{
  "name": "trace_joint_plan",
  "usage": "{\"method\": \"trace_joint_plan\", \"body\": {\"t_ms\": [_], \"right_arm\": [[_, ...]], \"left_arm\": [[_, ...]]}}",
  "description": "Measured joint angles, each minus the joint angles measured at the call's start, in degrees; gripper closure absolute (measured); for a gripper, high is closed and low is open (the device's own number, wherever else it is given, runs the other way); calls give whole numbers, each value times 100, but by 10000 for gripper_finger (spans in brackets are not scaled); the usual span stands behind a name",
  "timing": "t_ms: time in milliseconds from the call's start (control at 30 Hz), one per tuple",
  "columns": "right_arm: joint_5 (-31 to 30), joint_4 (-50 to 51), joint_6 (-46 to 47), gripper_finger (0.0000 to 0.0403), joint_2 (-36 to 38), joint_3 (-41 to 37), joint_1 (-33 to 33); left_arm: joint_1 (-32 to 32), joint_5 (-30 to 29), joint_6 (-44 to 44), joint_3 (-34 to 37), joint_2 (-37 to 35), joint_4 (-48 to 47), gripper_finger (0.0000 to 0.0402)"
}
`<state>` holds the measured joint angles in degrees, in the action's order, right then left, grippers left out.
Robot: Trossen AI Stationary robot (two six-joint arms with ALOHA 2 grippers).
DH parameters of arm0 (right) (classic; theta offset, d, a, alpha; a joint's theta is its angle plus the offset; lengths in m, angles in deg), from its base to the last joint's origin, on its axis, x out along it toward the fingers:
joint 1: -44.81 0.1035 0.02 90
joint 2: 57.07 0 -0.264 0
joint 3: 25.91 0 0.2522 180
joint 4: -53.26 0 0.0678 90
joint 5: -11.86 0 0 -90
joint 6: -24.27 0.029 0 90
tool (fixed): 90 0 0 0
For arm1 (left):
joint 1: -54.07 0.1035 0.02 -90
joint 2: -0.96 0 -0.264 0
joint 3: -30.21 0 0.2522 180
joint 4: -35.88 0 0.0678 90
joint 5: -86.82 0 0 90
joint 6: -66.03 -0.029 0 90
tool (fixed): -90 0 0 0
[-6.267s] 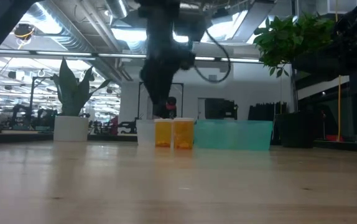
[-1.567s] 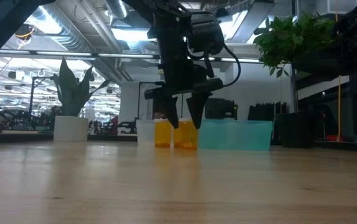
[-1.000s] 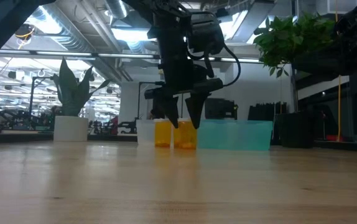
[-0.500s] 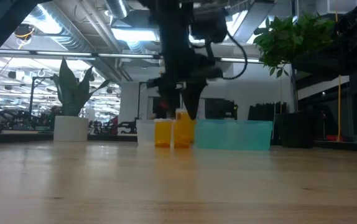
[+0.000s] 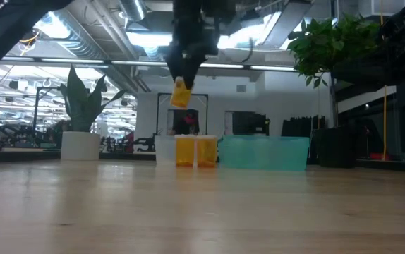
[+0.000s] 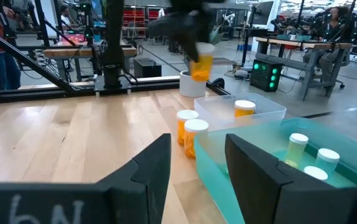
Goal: Pick and place medicine bottles into bin by pill shape (circle, oval)
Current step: Put the orange capsule bottle into the transparent bin
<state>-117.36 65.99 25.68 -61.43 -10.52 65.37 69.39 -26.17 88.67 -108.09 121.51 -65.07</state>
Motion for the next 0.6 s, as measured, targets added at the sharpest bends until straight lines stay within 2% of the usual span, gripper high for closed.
{"method": "trace_joint_plan", "body": {"t_ms": [267,367,600], "right_arm": [[29,0,-9,249,0,0,-1],[26,0,-21,249,0,1,2],[26,0,-12,249,0,0,2]], "left_arm": [[1394,883,-368,241,4,239,216],[1479,1266,-505,550,7,584,216],[1449,1684,-743,1326,15,1546,216]]}}
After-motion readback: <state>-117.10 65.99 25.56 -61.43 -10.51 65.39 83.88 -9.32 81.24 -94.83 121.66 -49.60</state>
